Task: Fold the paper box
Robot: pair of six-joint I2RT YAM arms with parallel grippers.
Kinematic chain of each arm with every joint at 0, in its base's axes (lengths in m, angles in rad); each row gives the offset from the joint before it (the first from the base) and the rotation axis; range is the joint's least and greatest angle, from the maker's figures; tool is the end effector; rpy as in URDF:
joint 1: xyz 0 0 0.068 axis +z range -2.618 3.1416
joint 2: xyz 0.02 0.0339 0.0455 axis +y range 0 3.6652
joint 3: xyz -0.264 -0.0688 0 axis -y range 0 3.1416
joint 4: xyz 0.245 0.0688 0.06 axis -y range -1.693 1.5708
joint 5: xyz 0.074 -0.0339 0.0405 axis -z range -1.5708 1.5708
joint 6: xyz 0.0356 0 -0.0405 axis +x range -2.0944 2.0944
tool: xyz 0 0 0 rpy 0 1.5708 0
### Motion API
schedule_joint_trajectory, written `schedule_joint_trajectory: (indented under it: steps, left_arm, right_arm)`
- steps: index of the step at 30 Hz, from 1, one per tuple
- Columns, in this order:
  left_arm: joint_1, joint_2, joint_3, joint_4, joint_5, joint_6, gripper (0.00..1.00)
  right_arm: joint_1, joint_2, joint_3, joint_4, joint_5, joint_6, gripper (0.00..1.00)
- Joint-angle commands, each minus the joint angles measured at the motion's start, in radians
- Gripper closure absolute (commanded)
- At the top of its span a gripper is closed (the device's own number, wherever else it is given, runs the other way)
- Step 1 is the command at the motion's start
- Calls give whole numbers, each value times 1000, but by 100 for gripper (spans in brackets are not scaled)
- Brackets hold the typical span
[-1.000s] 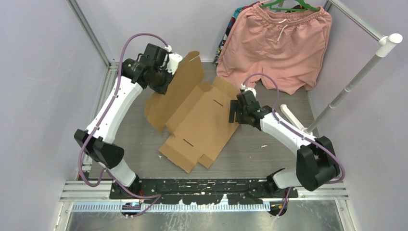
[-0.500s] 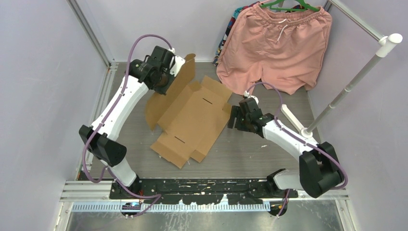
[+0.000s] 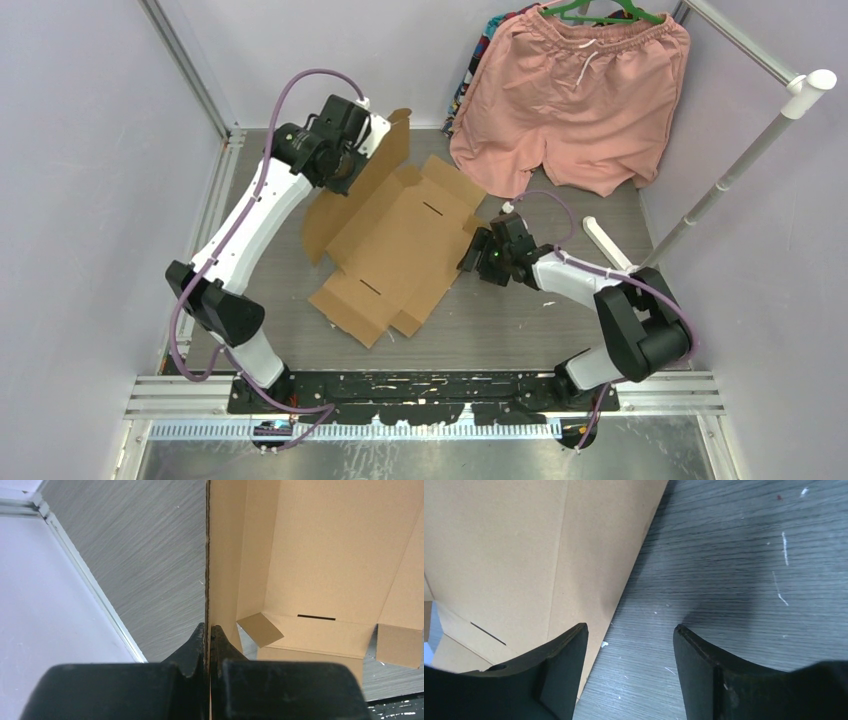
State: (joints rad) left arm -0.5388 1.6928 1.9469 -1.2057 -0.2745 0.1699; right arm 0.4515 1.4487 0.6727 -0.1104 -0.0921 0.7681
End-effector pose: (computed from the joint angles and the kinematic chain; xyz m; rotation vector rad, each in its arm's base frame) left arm 0.2942 -0.1646 0.4070 0.7575 2.3631 0.1912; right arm 0.2451 0.1225 0.1620 0.3624 2.5368 0.6195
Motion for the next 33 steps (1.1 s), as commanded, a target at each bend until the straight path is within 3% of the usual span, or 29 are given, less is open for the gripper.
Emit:
schedule_joint_trajectory:
  steps: [1, 6, 21, 33]
  left_arm:
    - [-21, 10, 91, 7, -59, 25, 100]
    - [-50, 41, 157, -24, -108, 29, 100]
    - [-171, 117, 285, -110, -454, 75, 100]
    - [-317, 147, 295, -38, -719, 175, 100]
  right_arm:
    - [-1, 14, -4, 104, -34, 52, 33]
    - [0, 31, -2, 146, -29, 68, 34]
    - [7, 104, -1, 280, -73, 136, 35]
    - [17, 187, 32, 371, -118, 185, 35]
